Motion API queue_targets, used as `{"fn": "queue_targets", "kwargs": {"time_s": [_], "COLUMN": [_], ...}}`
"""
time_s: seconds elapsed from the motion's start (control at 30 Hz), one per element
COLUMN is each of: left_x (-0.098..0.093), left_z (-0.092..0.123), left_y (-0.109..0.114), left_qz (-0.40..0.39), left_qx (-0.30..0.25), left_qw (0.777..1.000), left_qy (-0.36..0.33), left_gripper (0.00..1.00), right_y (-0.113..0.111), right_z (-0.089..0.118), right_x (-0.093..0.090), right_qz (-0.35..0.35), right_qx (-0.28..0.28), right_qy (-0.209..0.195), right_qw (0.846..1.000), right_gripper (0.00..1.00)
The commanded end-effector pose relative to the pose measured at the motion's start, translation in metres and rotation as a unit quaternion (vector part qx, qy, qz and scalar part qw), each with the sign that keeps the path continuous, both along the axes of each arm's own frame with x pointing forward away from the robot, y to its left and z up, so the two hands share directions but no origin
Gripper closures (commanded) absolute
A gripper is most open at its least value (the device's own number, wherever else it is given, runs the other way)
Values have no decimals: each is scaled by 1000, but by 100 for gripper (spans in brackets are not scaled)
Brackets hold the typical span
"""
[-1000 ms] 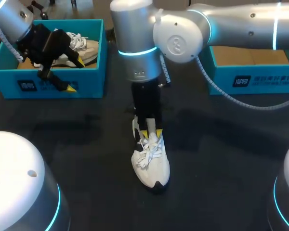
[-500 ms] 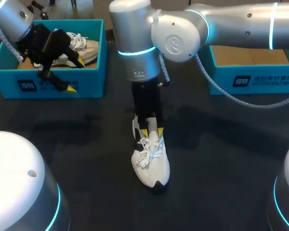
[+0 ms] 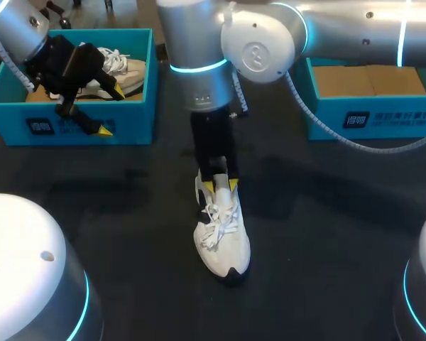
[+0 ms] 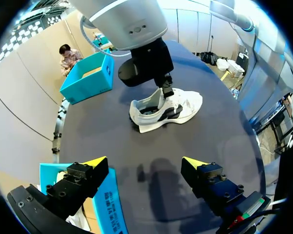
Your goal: Take the shoe out of the shoebox, open the shoe tongue, remove and reinsert the insole, then place the shoe into the shoebox
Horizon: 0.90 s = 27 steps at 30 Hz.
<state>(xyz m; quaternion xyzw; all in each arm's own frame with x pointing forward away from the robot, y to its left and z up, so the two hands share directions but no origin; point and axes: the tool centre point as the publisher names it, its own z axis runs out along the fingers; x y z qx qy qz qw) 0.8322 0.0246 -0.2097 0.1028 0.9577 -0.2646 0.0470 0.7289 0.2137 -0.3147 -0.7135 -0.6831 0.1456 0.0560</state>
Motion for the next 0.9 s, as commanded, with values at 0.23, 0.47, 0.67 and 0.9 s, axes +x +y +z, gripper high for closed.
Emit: {"fn": "queue_targets", "kwargs": {"time_s": [0.23, 0.47, 0.67, 0.9], "left_x": [1, 1, 1, 1], "left_z": [0, 0, 0, 0], "left_y": [0, 0, 0, 0], "left_qz": [-1, -1, -1, -1], "left_qx": [1, 1, 1, 1], "left_qw": [1000, 1000, 1000, 1000], "left_qy": [1, 1, 1, 1], "left_gripper": [0, 0, 0, 0], "right_y": [-5, -10, -1, 9], "right_z": [-15, 6, 28, 27], "right_x": [6, -1, -12, -11], "right_qz": [10, 3, 14, 21], "right_qx": [44, 13, 3, 12], "right_qy": [-11, -21, -31, -39], "right_qw": [999, 1000, 999, 999], "right_gripper": [61, 58, 61, 76]}}
